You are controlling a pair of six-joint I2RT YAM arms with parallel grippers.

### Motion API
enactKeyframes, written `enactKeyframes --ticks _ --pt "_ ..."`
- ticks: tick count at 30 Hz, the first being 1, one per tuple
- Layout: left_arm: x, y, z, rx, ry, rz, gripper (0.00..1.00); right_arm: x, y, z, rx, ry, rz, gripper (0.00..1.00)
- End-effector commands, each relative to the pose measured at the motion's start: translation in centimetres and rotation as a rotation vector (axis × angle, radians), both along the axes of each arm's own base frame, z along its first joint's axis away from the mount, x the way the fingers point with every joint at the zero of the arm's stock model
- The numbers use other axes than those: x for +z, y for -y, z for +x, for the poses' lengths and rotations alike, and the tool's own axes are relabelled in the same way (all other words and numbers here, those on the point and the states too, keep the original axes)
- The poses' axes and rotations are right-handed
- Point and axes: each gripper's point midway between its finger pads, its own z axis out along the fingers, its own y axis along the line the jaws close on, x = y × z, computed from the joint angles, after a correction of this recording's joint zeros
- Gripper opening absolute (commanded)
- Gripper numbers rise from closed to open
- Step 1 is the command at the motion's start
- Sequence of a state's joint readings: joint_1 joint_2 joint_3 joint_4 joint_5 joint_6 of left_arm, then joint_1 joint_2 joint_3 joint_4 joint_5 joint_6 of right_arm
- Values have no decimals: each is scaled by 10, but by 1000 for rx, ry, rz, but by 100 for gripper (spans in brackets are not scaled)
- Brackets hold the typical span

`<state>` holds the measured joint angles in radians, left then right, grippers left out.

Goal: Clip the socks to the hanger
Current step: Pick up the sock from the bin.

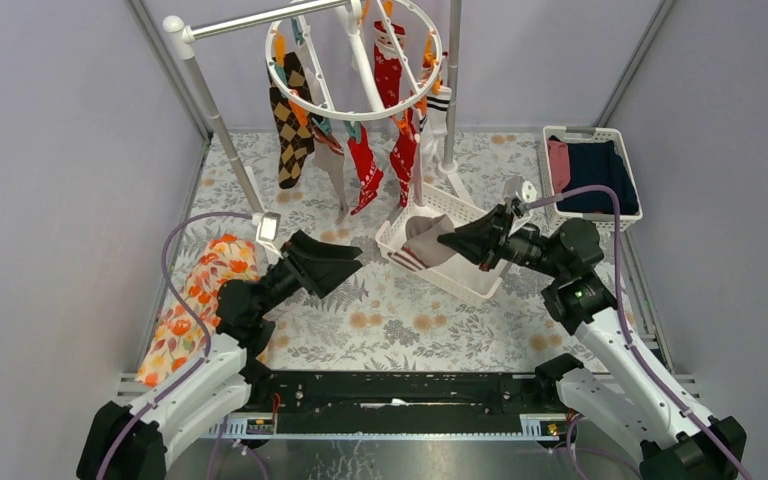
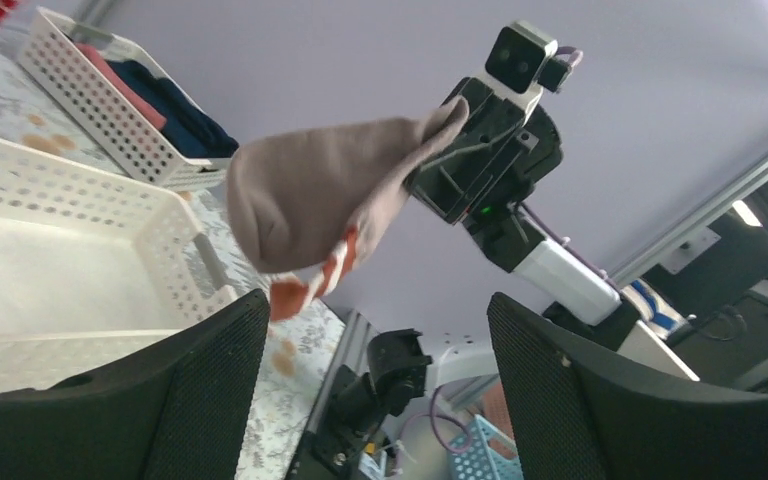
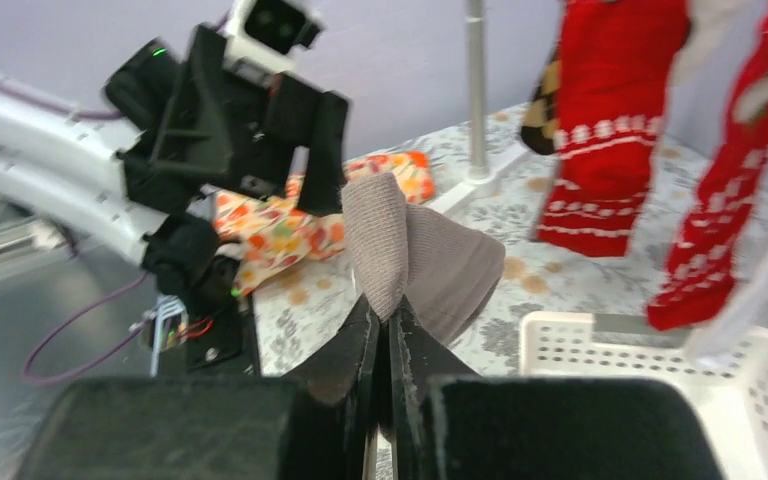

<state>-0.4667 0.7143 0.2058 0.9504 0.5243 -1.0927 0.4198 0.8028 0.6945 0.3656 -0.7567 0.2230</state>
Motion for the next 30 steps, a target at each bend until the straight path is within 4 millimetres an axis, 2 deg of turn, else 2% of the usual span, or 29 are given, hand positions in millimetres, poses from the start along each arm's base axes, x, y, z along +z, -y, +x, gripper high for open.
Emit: enactKeyframes --ticks 1,4,7,11,14,17,21,26,30 --pt "17 12 -11 -89 14 -67 83 8 -10 -39 224 82 36 5" --pt "10 21 -22 -80 113 -35 81 15 -11 -41 243 66 58 5" --pt "-7 27 -15 -7 191 61 83 23 -13 -43 267 57 86 5" --pt "-3 27 -10 46 295 76 85 29 -13 -46 282 43 118 5" --pt "1 35 -3 10 225 58 86 34 -12 -44 262 41 131 5" --pt "2 42 -7 -83 83 -12 86 36 -11 -40 231 49 126 5" --pt "-4 34 -13 -109 -29 -99 85 36 -11 -38 224 49 122 5" --pt "-11 26 -14 -40 80 -86 85 42 -14 -42 270 32 158 5" --pt "0 29 -14 -29 162 -89 84 46 -14 -41 261 34 175 5"
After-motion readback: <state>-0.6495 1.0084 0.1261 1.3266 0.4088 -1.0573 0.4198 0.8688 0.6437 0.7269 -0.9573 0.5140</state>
